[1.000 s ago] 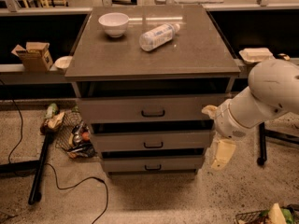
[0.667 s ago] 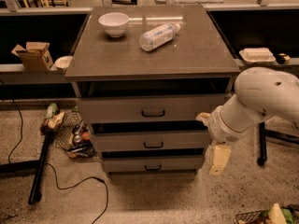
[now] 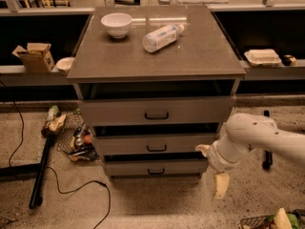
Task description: Open middle drawer
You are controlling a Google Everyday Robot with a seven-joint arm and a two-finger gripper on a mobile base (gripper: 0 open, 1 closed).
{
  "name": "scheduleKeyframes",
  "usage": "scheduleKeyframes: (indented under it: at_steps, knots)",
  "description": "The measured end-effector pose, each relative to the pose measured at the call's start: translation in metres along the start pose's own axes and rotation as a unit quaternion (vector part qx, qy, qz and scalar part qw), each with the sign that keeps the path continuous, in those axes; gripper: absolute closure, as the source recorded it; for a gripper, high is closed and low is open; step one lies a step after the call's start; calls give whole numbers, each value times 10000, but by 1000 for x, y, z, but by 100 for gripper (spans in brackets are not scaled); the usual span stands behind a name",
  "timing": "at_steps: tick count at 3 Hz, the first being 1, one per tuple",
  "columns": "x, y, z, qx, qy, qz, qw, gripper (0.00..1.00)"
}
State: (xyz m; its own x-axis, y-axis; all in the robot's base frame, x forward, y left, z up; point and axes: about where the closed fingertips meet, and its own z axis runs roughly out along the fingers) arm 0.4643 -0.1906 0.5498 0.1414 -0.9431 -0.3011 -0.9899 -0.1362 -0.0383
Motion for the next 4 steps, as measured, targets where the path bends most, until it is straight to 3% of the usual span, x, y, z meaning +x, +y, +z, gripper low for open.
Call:
scheduleKeyframes:
  at_steps: [1,3,4]
  knots:
    - [22,-7,62,-85,-443,19,9990,0]
    - [23,-18,64,43,-355,-148,9993,0]
    - [30,-55,70,383,-164,-568,9975,0]
